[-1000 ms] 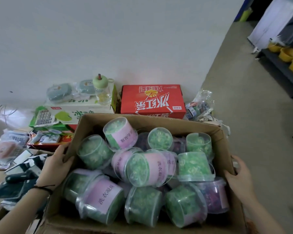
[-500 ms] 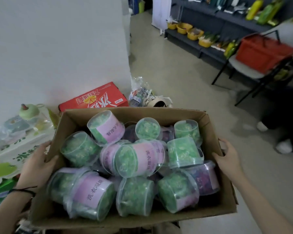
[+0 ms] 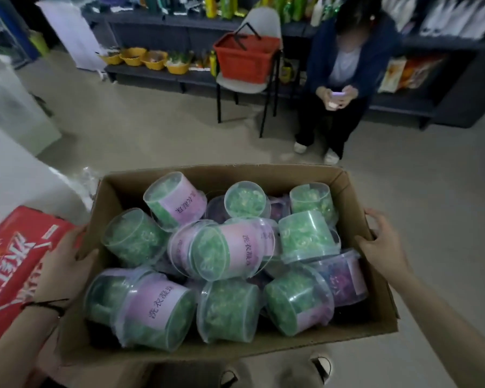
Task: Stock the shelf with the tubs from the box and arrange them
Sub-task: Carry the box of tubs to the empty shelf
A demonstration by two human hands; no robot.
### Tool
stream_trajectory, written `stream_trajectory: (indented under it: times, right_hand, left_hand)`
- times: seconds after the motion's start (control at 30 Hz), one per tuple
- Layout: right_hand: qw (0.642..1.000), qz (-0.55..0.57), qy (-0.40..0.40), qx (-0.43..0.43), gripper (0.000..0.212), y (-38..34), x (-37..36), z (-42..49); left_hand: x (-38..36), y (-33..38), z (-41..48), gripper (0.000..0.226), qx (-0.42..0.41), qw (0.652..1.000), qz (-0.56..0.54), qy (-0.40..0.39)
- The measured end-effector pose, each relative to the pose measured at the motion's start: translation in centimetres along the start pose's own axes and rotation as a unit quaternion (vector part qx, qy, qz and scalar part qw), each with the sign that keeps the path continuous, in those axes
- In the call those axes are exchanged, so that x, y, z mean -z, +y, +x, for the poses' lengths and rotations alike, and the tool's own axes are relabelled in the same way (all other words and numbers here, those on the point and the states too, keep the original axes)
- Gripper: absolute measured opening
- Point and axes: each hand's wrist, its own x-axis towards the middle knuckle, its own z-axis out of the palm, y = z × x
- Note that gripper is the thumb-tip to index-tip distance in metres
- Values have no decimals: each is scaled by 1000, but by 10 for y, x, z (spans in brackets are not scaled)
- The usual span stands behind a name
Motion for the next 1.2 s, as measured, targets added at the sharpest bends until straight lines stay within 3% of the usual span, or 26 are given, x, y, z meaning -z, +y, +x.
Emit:
stream_trajectory:
  times: [0.37, 0.67, 1.2]
  right_hand:
    - [982, -43, 152, -103, 58, 117, 209, -9]
    - [949, -63, 235, -201, 58, 187, 326, 2]
    - [851, -20, 403, -335, 60, 251, 466, 140]
  left_hand:
    - [-148, 226, 10, 50, -122, 986, -8, -112]
    - [-275, 398, 20, 50, -209, 960, 3, -189]
    - [-480, 767, 95, 51, -401, 863, -24, -306]
